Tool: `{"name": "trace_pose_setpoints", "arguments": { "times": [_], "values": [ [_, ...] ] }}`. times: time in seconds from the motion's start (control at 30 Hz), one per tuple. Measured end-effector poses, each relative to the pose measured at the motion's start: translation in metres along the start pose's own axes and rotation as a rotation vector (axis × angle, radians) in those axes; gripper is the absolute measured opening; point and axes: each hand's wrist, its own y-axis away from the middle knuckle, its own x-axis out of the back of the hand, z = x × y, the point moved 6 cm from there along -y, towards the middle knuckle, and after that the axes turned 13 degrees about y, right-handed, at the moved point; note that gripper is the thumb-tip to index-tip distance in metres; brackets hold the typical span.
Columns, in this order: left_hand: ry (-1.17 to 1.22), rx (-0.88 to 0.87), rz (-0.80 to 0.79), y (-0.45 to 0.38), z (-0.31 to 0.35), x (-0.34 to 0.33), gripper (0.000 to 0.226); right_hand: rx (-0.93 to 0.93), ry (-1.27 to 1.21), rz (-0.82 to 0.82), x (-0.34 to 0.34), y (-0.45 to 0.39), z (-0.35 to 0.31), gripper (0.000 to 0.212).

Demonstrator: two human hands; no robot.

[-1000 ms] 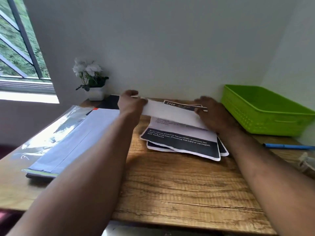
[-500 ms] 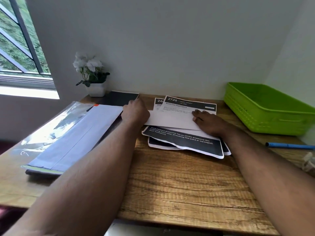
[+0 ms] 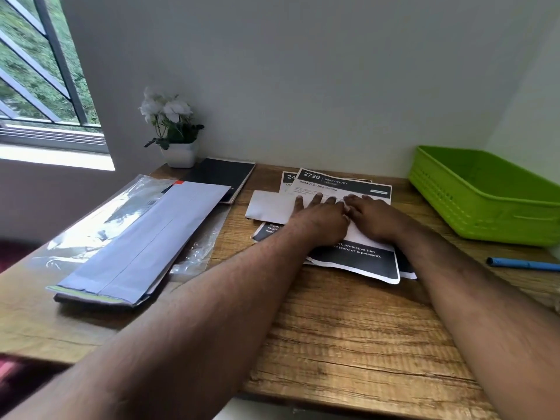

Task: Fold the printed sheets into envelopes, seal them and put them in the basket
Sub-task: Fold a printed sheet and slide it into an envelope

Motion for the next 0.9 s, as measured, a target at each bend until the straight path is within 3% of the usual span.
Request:
{"name": "trace_pose_setpoints", "arguments": {
  "times": [0.4, 0.9],
  "values": [
    [-0.023, 0.158, -0.104, 0.0, -0.02, 0.004, 0.067, -0.012, -0.004, -0.025, -0.003, 0.001, -0.001, 0.049],
    [0.024, 0.367, -0.032, 0.016, -0.079, 0.03, 0.078, -0.009, -0.057, -0.061, -0.008, 0.001, 0.008, 0.051]
  ]
}}
